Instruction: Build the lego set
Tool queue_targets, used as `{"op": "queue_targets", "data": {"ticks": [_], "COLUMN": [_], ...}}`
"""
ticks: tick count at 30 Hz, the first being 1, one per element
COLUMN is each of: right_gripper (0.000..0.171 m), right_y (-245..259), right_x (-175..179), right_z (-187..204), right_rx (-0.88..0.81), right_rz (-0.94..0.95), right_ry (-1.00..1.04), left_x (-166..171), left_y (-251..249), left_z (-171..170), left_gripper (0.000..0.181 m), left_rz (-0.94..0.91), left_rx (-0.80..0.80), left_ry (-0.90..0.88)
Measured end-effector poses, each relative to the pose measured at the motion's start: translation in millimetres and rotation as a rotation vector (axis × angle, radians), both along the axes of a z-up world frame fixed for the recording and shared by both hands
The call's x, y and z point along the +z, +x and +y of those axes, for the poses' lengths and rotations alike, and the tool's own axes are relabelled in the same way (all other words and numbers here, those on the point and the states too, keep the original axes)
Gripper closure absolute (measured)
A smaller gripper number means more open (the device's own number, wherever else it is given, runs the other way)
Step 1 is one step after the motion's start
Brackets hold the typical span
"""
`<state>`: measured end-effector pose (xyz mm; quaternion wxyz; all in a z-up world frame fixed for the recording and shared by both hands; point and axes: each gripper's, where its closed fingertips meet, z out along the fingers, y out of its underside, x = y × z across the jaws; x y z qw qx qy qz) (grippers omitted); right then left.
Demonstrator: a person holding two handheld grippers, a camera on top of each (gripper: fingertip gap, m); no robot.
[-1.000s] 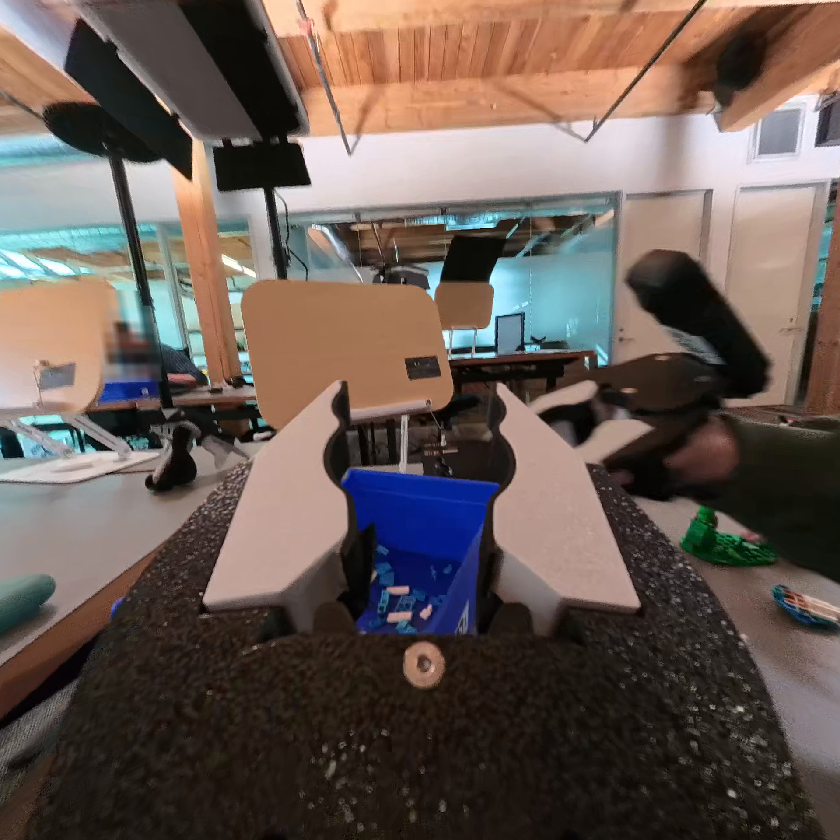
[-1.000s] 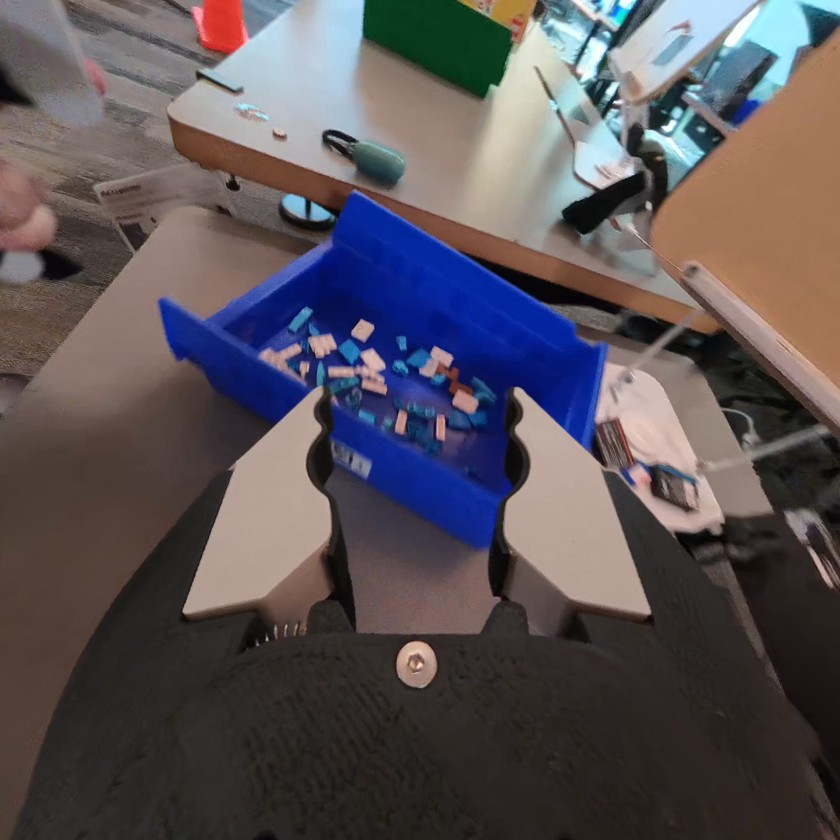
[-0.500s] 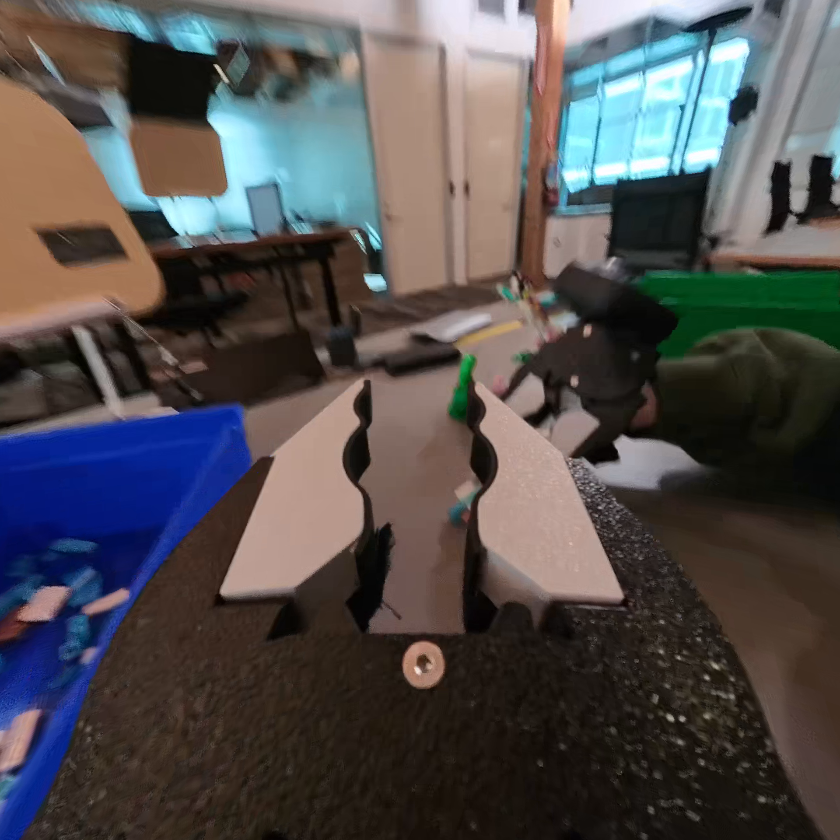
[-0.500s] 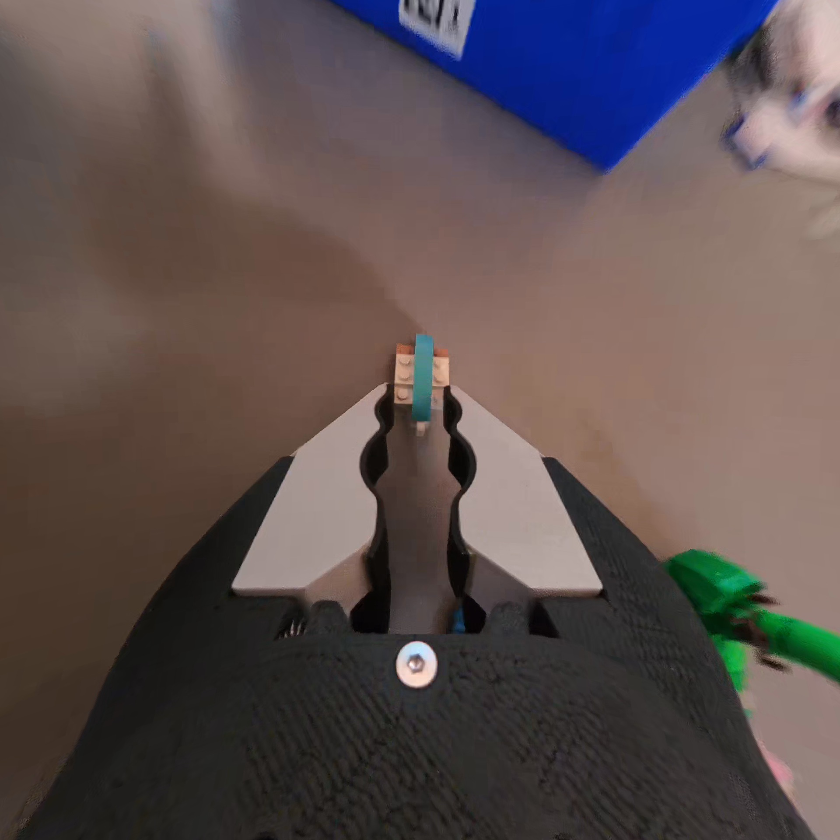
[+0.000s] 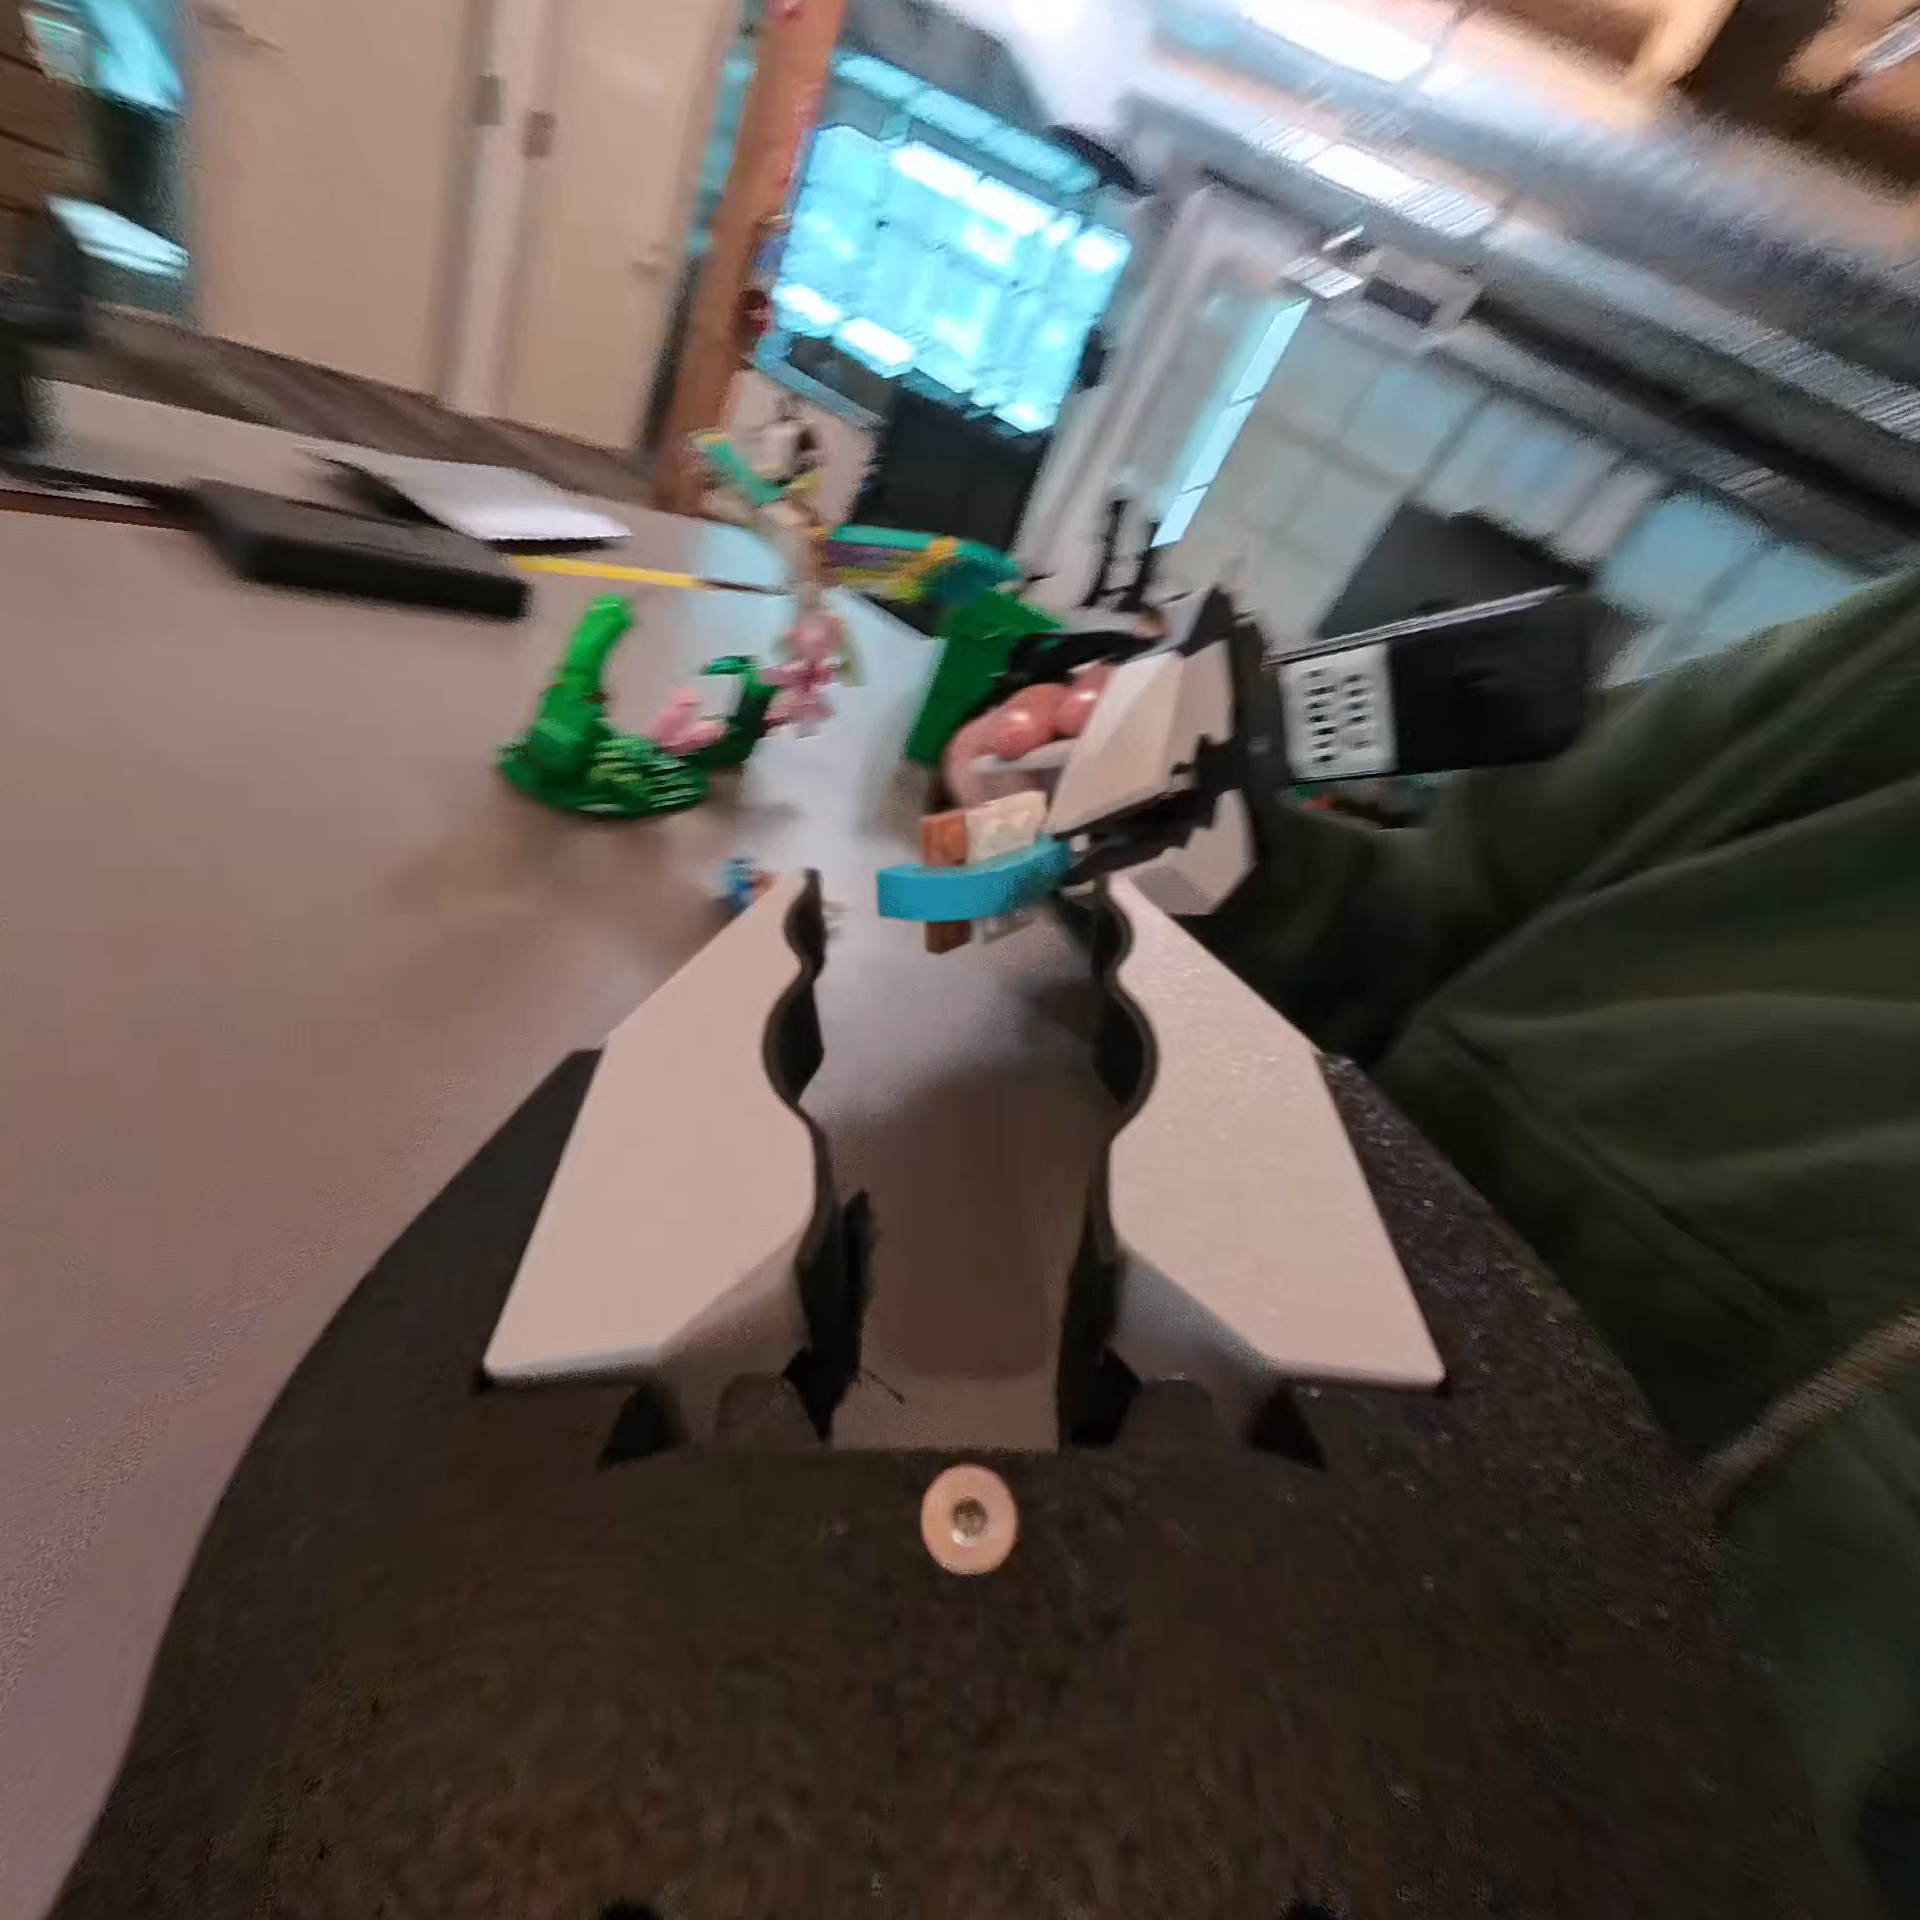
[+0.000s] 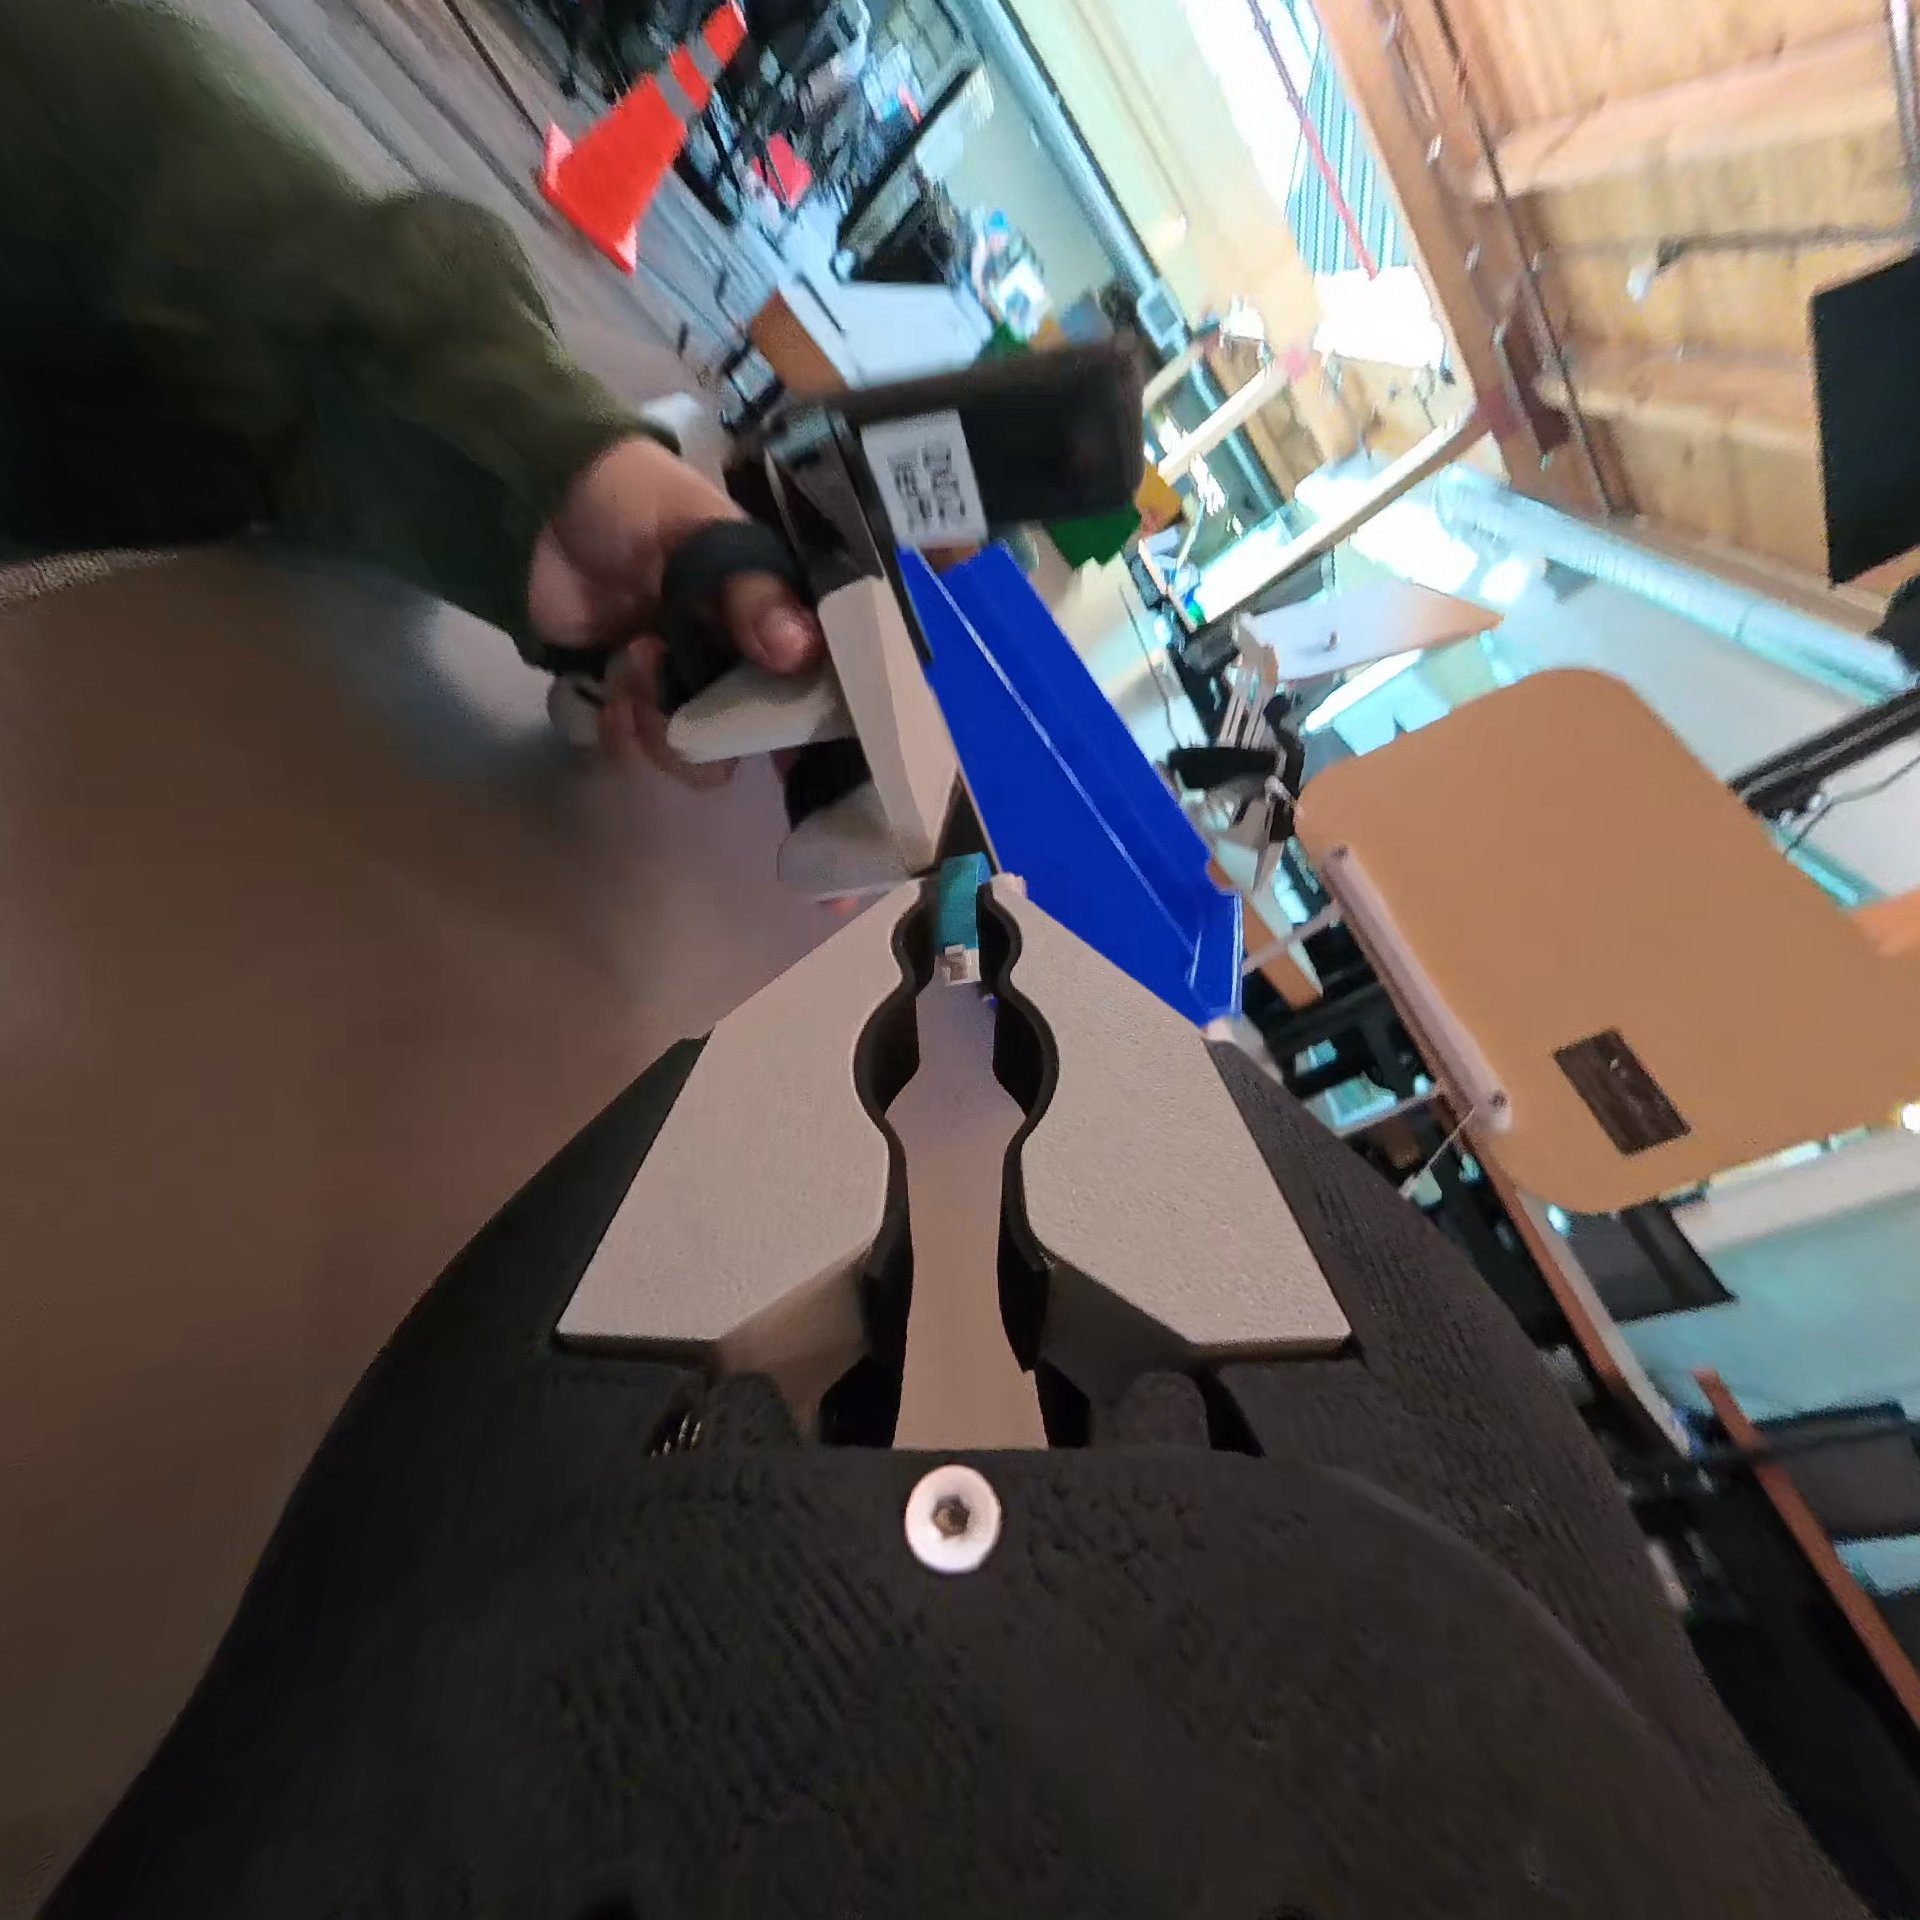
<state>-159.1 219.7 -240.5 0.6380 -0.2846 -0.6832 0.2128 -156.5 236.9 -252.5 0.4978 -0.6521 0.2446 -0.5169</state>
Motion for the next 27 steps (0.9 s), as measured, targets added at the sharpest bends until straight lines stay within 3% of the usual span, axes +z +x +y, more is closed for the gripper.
{"op": "queue_targets", "data": {"ticks": [1,5,9,14,22,27], "right_gripper": [0.166,0.161,0.14,0.154,0.159,0.16], "right_y": [1.4,9.9,22.7,34.7,46.1,49.8], "right_x": [3.9,10.5,6.3,-33.4,-44.4,-38.8], "right_z": [-6.6,-12.6,-3.0,0.7,-3.1,13.3], "right_rx": [0.028,0.047,0.043,0.02,0.029,-0.102], "right_rz": [0.01,0.02,0.013,-0.199,-0.198,-0.125], "right_ry": [0.012,-0.023,-0.263,-0.324,-0.302,-0.02], "left_x": [7.4,25.6,9.7,-8.1,-18.8,-21.6], "left_y": [4.8,2.3,11.1,33.9,47.8,36.3], "left_z": [-9.6,-20.4,-14.7,-23.6,-27.0,-13.9], "left_gripper": [0.145,0.17,0.169,0.17,0.169,0.163], "left_rz": [-0.074,-0.203,0.064,0.281,0.303,0.286], "left_rx": [-0.082,-0.131,-0.007,-0.017,-0.056,0.015], "left_ry": [-0.006,0.092,0.302,0.513,0.488,0.372]}}
